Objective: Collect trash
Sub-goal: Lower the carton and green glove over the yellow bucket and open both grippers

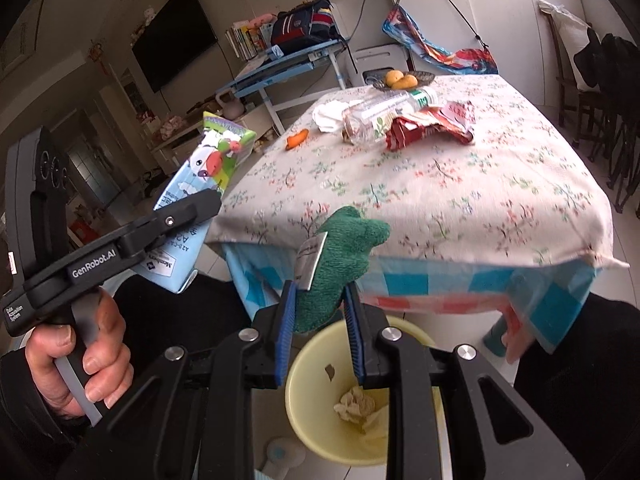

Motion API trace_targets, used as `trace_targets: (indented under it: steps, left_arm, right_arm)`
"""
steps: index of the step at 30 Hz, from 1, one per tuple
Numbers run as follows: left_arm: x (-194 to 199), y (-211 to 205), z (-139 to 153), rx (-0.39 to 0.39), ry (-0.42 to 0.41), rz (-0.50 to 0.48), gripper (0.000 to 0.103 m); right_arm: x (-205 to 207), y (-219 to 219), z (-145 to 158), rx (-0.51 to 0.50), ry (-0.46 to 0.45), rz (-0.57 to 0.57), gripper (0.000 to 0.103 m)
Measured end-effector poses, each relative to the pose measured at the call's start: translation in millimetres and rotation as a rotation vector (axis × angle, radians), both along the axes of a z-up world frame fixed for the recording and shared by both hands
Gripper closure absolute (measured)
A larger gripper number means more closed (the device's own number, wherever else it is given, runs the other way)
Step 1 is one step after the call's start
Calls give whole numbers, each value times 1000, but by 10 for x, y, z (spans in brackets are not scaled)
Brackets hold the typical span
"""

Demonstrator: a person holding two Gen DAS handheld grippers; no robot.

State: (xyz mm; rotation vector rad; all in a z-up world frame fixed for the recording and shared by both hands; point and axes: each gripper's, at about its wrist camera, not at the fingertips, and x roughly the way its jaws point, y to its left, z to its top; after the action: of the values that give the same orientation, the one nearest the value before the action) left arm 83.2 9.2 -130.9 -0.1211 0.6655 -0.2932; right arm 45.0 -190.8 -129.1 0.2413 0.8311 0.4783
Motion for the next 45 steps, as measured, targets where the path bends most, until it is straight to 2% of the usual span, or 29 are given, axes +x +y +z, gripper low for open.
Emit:
trace_targets:
  steps: [13, 25, 28, 33, 37, 42, 45]
  left_arm:
    - [-243, -159, -194, 26, 59, -52, 51]
    - [-202, -259, -428, 60, 151, -67, 51]
    - [-178, -305, -509, 76, 188, -86, 51]
    - [-158, -432, -650, 112, 263, -143, 50]
    - [-143, -550, -814, 155, 346, -203, 49]
    - [-167, -599, -832, 205, 337, -195, 35]
    - [-158, -580, -832, 205, 339, -186, 34]
  right_arm:
    - [-241, 101, -227, -74, 105, 41, 77]
    - [-247, 52, -362, -101, 167, 23, 77]
    - [-252, -8, -360, -86, 165, -2, 73]
    - [-247, -190, -302, -22, 133, -74, 54]
    - [-258, -360, -262, 45, 95, -141, 46]
    - [-245, -483, -246, 95, 79, -194, 41]
    - [-227, -492, -259, 101, 82, -200, 40]
